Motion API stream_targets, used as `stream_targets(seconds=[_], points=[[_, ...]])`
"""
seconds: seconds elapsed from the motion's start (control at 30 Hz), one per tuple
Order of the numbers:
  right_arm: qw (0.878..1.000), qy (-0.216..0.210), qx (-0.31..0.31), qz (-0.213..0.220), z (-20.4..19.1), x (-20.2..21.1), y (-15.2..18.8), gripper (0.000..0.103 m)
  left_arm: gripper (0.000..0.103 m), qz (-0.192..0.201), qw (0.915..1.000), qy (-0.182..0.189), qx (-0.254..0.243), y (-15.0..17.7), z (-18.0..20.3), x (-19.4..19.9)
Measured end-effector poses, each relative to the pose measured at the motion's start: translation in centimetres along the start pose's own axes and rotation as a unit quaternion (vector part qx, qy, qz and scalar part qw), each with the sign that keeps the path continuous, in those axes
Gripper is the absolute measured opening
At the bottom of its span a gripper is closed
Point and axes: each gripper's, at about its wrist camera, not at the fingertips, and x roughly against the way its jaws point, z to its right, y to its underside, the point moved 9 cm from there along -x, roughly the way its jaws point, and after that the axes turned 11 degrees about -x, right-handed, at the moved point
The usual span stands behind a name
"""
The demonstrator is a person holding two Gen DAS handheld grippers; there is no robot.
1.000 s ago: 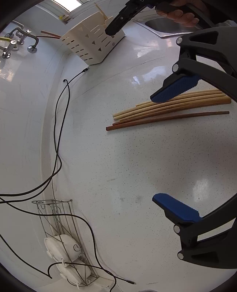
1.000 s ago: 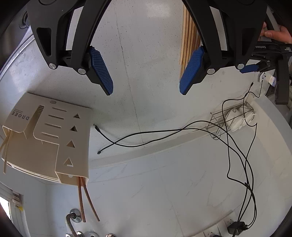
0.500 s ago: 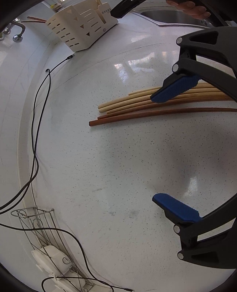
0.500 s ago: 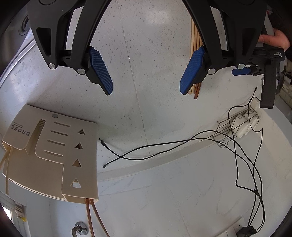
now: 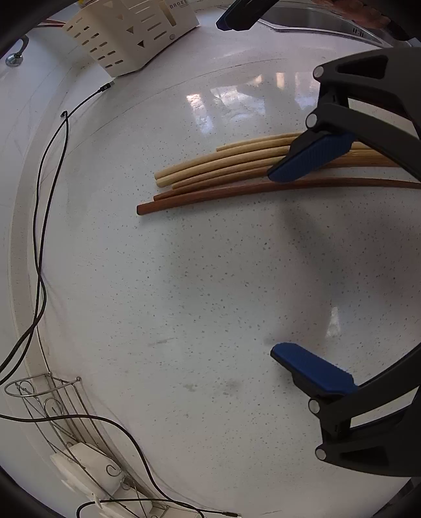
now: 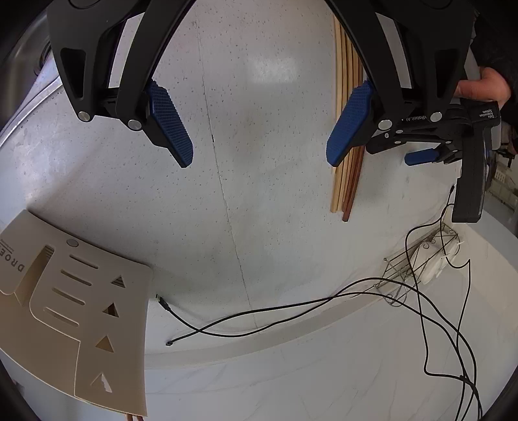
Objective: Organize utensils
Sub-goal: 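Lower both open tools toward the remaining chopsticks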
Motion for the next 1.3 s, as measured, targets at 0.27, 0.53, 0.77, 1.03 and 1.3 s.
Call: stream_targets(seconds=[0.27, 0.53, 0.77, 1.03, 1.3], points=[[1.000, -0.006, -0.010, -0.014, 0.3, 0.2, 0.3, 0.083, 0.097, -0.005, 1.0000, -0.001, -0.003, -0.4, 0.1, -0.5], [1.000, -0.008, -0.013, -0.018, 0.5, 0.4, 0.4, 0.084, 0.097, -0.015, 0.9998, -0.002, -0.016, -1.0, 0.7, -0.9], [1.000, -0.009, -0.016, -0.015, 0.6, 0.5, 0.3, 0.085, 0.097, -0.025, 0.9992, -0.010, -0.030, -1.5, 1.4, -1.4], [1.000, -0.009, -0.014, -0.013, 0.5, 0.6, 0.2, 0.085, 0.087, -0.031, 0.9991, -0.016, -0.025, -2.1, 1.3, -1.0], [0.999, -0.015, 0.001, -0.029, -0.5, 0.5, 0.4, 0.085, 0.064, -0.038, 0.9989, -0.018, -0.020, -2.4, 0.4, -0.5]])
